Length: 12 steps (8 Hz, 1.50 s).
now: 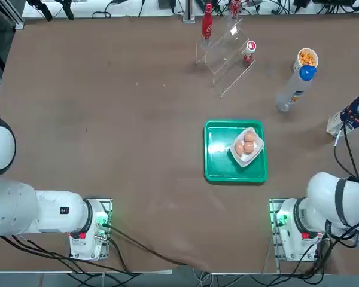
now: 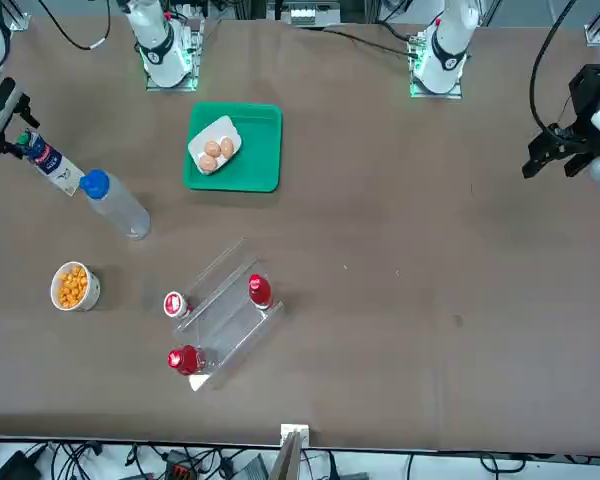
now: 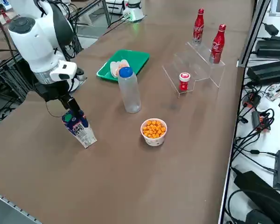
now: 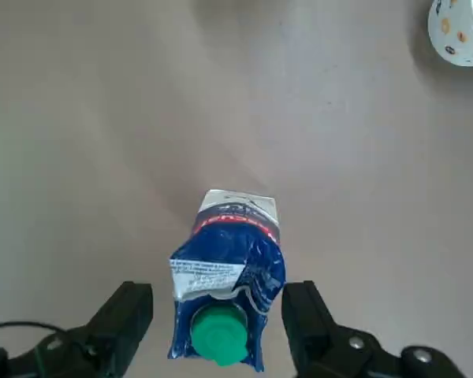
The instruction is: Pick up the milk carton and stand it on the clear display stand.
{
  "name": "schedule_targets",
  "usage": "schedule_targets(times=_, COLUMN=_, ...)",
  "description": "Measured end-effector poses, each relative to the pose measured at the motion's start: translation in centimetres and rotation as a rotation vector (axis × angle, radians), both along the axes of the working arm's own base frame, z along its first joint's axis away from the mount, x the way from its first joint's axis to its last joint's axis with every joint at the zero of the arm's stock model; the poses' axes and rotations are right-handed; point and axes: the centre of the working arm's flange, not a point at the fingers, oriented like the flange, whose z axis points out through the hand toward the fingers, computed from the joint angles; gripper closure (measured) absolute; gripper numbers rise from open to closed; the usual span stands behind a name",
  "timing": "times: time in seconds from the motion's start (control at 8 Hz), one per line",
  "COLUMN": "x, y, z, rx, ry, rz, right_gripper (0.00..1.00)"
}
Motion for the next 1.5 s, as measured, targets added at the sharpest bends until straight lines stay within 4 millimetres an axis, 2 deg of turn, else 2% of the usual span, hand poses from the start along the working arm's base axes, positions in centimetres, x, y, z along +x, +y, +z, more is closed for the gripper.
schedule_targets(times=0.75, x=-0.3, y=-1.2, z=-3.0, rx=0.016, ry=0.025, rz=-0.022, right_gripper=0.0)
schedule_targets(times=1.12, x=-0.1, y=-1.2, z=-3.4, rx=0.014, ry=0.023, rz=-0.019, right_gripper=0.06)
schedule_targets(times=1.38, x=0.0, y=-1.3, z=-3.3, rx=0.008, ry=0.016, rz=-0.018, right_gripper=0.15)
schedule_targets(times=1.5, x=0.1, y=-1.3, z=-3.2, rx=0.005, ry=0.012, rz=-0.018, right_gripper=0.38)
